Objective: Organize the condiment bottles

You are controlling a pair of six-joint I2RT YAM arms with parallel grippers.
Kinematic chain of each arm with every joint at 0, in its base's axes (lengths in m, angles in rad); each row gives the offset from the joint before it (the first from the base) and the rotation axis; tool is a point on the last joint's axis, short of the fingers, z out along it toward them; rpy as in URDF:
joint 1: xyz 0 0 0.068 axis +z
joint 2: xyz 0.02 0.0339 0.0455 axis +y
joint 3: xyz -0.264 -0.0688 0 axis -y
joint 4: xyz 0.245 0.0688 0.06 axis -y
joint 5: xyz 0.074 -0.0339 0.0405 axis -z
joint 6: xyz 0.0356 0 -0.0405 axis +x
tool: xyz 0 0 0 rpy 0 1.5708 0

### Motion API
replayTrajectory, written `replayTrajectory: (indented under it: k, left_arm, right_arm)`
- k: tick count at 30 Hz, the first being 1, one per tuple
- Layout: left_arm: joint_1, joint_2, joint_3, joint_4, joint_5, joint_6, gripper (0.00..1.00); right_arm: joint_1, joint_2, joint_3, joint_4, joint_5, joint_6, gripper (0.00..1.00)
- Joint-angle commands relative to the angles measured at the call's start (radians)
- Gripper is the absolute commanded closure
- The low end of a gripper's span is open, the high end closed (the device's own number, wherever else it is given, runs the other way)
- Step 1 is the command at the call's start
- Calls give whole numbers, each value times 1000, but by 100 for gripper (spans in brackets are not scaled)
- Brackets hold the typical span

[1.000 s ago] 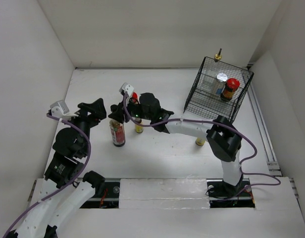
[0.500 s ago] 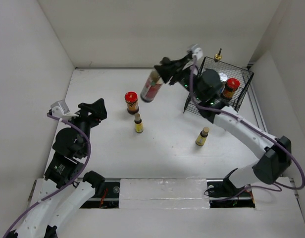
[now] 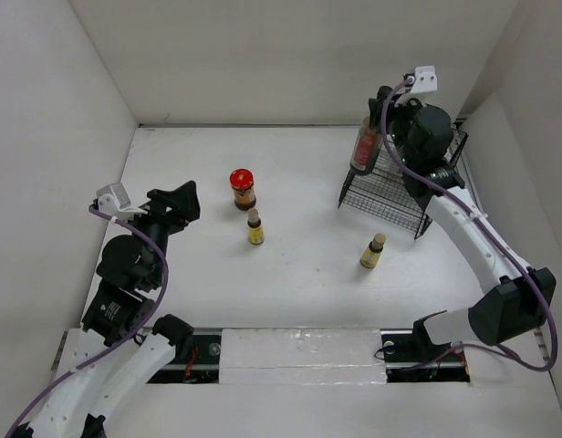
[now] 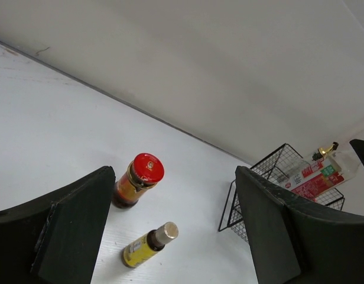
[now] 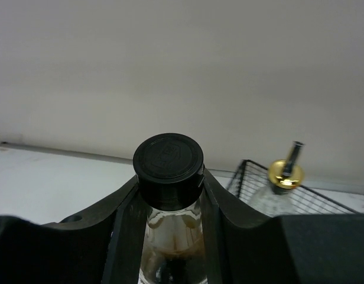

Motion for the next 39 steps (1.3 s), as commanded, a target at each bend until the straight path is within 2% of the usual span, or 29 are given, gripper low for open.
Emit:
replayTrajectory:
  k: [1, 12, 24, 39]
  left_arm:
    - [-3, 2, 8, 51, 17, 16, 21]
    - [-3, 24, 8, 51, 26, 16, 21]
    - [-3, 44, 8, 51, 26, 25, 21]
    - [-3, 44, 8, 51, 26, 25, 21]
  right_arm:
    - [-61, -4, 116, 125, 41, -30, 85]
    - [-143, 105, 193, 136, 41, -30, 85]
    - [-152, 133, 71, 354, 128, -20, 85]
    - [-120, 197, -113, 460, 149, 58, 84]
